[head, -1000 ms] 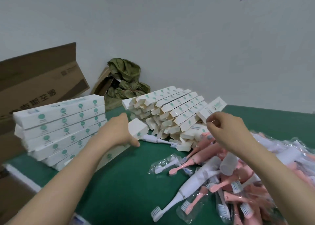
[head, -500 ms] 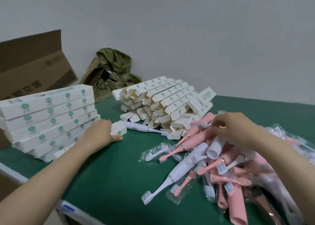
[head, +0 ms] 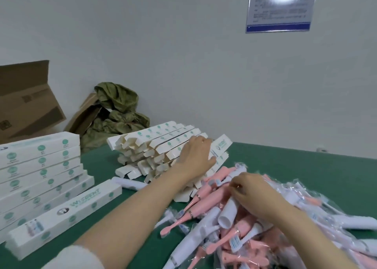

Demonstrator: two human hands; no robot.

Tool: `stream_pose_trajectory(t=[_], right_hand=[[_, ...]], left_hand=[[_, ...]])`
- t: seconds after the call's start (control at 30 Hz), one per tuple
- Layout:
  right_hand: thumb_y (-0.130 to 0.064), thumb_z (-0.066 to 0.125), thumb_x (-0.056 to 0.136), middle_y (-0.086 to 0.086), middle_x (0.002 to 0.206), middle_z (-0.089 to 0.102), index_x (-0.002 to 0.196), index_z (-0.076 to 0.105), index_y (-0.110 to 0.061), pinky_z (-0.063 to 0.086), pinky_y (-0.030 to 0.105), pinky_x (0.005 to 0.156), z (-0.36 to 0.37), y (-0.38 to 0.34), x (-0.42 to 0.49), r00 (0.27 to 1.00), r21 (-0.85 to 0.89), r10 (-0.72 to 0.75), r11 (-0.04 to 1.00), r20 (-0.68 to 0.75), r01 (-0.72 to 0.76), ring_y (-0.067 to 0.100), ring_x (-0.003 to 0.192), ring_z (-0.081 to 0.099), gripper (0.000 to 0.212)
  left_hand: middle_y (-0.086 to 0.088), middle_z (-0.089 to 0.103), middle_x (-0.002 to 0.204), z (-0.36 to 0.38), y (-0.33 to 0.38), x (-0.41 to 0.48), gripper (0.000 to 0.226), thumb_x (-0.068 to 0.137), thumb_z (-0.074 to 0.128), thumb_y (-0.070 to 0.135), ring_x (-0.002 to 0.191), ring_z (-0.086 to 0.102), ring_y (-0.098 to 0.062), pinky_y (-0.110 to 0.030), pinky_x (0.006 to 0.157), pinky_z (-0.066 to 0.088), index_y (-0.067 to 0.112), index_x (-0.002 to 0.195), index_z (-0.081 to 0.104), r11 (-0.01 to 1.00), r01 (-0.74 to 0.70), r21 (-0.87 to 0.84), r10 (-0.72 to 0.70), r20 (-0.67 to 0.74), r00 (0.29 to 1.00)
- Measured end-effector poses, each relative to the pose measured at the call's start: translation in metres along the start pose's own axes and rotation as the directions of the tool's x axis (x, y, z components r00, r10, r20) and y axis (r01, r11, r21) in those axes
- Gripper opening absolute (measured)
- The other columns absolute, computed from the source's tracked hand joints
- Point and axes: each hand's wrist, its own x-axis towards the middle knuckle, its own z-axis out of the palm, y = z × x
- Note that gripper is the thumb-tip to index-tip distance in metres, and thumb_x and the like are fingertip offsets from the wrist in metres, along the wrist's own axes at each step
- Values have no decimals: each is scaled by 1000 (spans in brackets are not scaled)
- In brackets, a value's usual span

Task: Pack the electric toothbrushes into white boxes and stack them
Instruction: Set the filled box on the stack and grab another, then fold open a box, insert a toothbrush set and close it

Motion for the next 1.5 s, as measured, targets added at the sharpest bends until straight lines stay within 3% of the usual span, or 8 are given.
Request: stream_pose_trajectory(t=[0.17,0.4,0.67,1.03,1.2,1.3,1.43,1.5], right_hand=[[-31,47,97,0,98,62,95,67,-14,45,27,81,-4,-4,1,999,74,-39,996,-21,40,14,87,55,27],[-16,55,91,-1,125,56,122,57,-19,37,24,94,-7,8,0,986,128,-28,991,-165,49,16,114,50,31],[-18,78,73,-3,138,39,143,34,-19,18,10,86,-38,-25,28,852,116,-130,969,-506,216,13,113,30,83],[-37,78,74,-15,84,59,101,62,-20,39,9,62,-32,-96,24,901,524,-107,782,-420,337,-8,71,50,36],[-22,59,91,-23,119,51,115,45,-39,48,24,87,-33,-96,14,960,644,-222,712,-171,279,-2,107,52,32],[-6,38,96,1,111,61,106,54,-27,49,36,90,-47,-85,12,960,643,-37,735,-279,215,19,104,59,28],[-10,33,101,-1,89,68,107,65,-21,55,26,78,-64,-75,14,957,941,71,215,-283,262,16,79,65,34],[-19,33,103,-2,87,67,108,65,-27,53,24,76,-60,-77,14,960,952,31,144,-278,271,12,77,60,34]], left_hand=[[-13,53,122,15,-6,34,39,90,58,38,112,48,-31,-37,81,39,12,118,51,980,71,186,-114,232,966],[-5,60,116,-19,-12,5,67,77,71,35,110,49,-26,-33,85,42,17,135,42,976,-22,-214,-19,-191,981],[15,65,114,-104,-16,-88,55,59,80,32,109,59,-7,-17,91,46,36,107,53,612,-372,-698,56,-431,901],[3,62,108,-126,-2,-69,86,46,78,68,104,60,-11,-28,86,51,25,114,49,154,-383,-911,-190,-407,893],[15,59,101,-113,17,-53,50,60,85,34,94,58,-2,-17,81,46,33,101,56,604,-464,-648,-170,-673,720],[17,54,99,-97,23,-50,44,63,82,22,92,53,-1,-15,80,41,21,102,61,803,-422,-422,-41,-745,666],[21,51,93,-78,20,-55,35,67,78,25,87,48,2,-18,77,40,18,96,60,833,-319,-452,-74,-663,745],[22,52,93,-72,18,-59,34,65,76,23,88,48,4,-24,79,43,21,95,59,830,-272,-487,-117,-630,768]])
